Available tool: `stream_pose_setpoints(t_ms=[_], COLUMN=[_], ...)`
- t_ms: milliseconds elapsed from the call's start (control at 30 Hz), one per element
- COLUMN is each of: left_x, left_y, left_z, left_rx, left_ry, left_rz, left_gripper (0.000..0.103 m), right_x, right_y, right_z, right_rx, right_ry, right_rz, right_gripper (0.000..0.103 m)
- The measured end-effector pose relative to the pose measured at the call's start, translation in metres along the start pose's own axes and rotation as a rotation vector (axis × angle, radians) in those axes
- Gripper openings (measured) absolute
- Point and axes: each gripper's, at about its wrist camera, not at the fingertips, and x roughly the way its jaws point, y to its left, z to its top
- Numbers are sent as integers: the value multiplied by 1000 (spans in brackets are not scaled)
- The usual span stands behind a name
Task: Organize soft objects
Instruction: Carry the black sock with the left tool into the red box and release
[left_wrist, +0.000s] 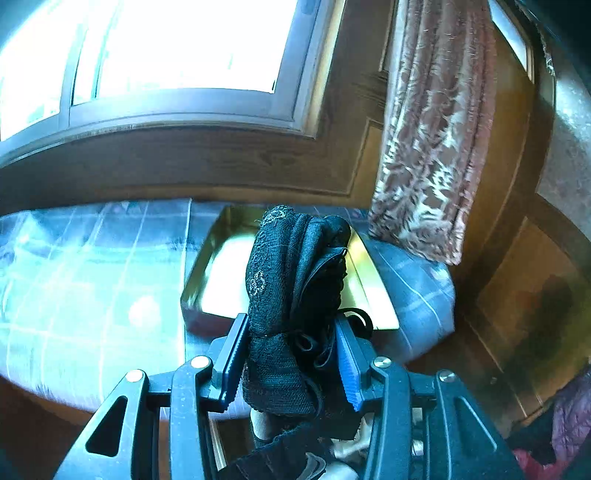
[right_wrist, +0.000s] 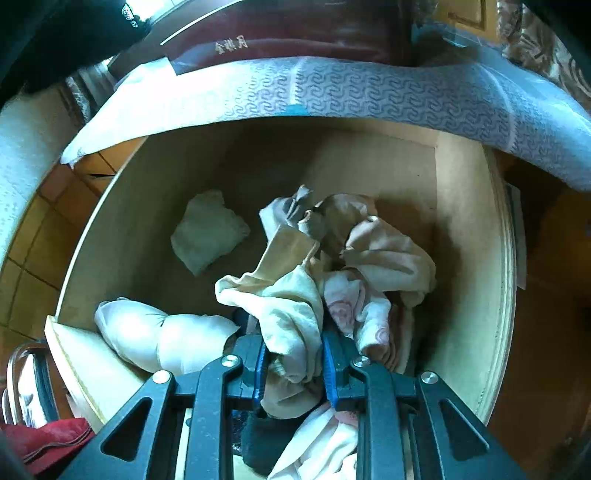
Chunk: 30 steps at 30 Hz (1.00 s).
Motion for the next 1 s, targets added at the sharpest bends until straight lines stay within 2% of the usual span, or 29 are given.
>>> stream_pose_setpoints(t_ms=[200,300,433,533,667,833,900,1000], left_x=[44,74,114,154,200,227,239,249], left_y=[8,11,19,31,50,68,71,72], left_z=[38,59,83,98,105,117,120,119], left_rx=[6,22,28,23,-28,-100,-95,-65], left_ry=[3,13,50,114,201,212,214,194], left_rz=[38,56,92,130,152,137,157,227], left_gripper=[45,45,45,45,45,45,45,47], right_x=[9,11,11,5,3,5,6,8], right_y=[6,7,5,0,-3,-6,-7,-8], right_z=[1,1,0,-3,-3,-1,-1,0], right_rx=[1,3,14,13,16,14,15,16], right_ry=[8,6,5,0,6,17,21,21], right_rz=[-42,-37,-23,-15,-4,9,13,18], right_gripper=[25,25,25,25,25,25,25,25])
